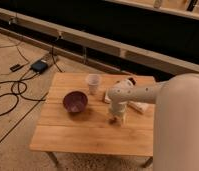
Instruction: Drag the pepper across the table
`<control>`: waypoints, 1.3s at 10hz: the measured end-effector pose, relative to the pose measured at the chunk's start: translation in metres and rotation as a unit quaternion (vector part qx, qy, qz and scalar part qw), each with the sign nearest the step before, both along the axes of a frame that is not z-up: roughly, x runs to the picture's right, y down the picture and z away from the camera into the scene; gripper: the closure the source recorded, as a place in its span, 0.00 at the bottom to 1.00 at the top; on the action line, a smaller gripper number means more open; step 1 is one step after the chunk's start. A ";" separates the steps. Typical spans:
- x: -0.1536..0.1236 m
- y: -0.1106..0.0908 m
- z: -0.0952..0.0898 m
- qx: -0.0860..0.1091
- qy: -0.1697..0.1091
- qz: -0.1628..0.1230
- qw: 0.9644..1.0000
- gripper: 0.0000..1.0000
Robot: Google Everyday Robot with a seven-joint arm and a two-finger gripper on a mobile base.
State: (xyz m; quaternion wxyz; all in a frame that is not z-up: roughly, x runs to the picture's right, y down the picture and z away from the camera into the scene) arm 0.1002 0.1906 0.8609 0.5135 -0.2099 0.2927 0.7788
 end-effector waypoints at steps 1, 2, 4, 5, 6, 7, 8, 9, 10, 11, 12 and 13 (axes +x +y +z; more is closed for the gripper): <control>-0.002 0.002 0.004 -0.004 -0.003 -0.001 1.000 0.42; -0.003 0.003 0.005 -0.006 -0.004 -0.001 1.000 0.51; -0.006 0.006 0.004 -0.011 -0.005 0.003 1.000 0.71; -0.009 0.010 0.001 -0.015 -0.006 0.006 1.000 0.82; -0.010 0.013 -0.002 -0.019 -0.006 0.008 1.000 0.91; -0.009 0.015 -0.007 -0.022 -0.004 0.011 1.000 0.98; -0.009 0.017 -0.015 -0.023 -0.003 0.013 1.000 1.00; -0.009 0.019 -0.021 -0.024 -0.002 0.014 1.000 1.00; -0.008 0.022 -0.028 -0.025 0.000 0.015 1.000 1.00; -0.007 0.028 -0.038 -0.026 0.004 0.017 1.000 1.00; -0.008 0.031 -0.043 -0.026 0.005 0.018 0.999 1.00; -0.010 0.036 -0.051 -0.028 0.005 0.017 0.999 1.00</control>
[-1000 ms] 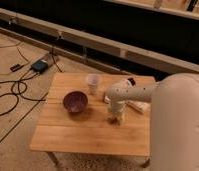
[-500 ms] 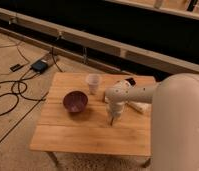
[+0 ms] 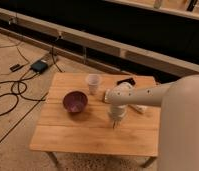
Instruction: Drag the pepper across the table
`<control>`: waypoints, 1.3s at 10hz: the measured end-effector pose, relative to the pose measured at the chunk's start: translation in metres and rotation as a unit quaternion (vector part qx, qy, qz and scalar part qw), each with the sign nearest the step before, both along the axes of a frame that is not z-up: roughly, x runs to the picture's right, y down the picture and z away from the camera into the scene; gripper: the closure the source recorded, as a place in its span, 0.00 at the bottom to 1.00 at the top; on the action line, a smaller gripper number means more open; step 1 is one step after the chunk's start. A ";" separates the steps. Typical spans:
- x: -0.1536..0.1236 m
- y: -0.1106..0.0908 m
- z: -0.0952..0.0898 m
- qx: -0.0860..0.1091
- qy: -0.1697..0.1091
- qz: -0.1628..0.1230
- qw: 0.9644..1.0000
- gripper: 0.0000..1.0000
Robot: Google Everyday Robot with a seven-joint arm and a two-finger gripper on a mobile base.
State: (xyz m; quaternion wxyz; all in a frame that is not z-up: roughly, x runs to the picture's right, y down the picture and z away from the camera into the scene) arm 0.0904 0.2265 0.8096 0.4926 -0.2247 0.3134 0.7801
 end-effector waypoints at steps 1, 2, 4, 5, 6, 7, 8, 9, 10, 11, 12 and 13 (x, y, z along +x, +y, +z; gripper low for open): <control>-0.005 0.010 -0.012 -0.003 -0.001 -0.002 1.000 1.00; -0.010 0.019 -0.020 -0.006 -0.004 -0.005 1.000 1.00; -0.025 0.045 -0.040 -0.016 -0.011 -0.012 1.000 1.00; -0.034 0.064 -0.051 -0.024 -0.015 -0.016 0.999 1.00; -0.036 0.073 -0.054 -0.030 -0.015 -0.017 0.999 1.00; -0.029 0.080 -0.057 -0.037 -0.009 -0.020 0.999 1.00; -0.029 0.080 -0.057 -0.036 -0.009 -0.019 0.999 1.00; -0.030 0.080 -0.057 -0.036 -0.009 -0.020 0.999 1.00; -0.032 0.080 -0.057 -0.036 -0.010 -0.021 0.999 1.00; -0.031 0.081 -0.056 -0.038 -0.010 -0.021 0.999 1.00; -0.031 0.081 -0.056 -0.037 -0.010 -0.021 0.999 1.00; -0.031 0.081 -0.056 -0.037 -0.010 -0.020 0.999 1.00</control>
